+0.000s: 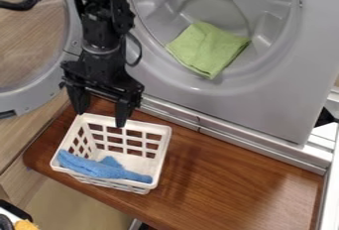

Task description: Move the white basket with blue towel at the left side of the washing machine

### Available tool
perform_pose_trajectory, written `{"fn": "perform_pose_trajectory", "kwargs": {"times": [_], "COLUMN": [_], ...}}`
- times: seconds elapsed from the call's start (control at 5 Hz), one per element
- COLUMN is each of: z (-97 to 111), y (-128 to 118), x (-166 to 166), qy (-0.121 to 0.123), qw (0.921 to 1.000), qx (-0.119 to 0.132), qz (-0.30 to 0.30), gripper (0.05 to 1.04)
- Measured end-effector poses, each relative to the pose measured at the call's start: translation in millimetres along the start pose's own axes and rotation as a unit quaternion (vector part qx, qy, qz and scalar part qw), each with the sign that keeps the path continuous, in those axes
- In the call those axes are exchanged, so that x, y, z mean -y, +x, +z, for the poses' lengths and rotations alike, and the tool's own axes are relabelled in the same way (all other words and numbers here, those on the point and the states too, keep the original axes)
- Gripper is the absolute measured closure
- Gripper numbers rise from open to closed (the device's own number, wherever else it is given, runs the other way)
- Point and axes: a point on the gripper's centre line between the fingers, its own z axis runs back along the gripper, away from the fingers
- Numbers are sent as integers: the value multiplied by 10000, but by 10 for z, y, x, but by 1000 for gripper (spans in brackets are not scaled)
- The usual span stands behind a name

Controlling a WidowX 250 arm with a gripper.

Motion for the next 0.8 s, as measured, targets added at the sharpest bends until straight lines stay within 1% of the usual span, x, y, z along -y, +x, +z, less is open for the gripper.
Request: {"fn": "perform_pose_trajectory", "kwargs": {"times": [0.2, 0.4, 0.8], "z": [150, 227, 338], "y": [58, 76, 11], "x": [264, 507, 1055], "qy": [-251, -487, -781], "qw": [9996, 9982, 9934], "qx": [-51, -20, 111], "qz": [-134, -355, -837], "gripper": [83, 83, 83]}}
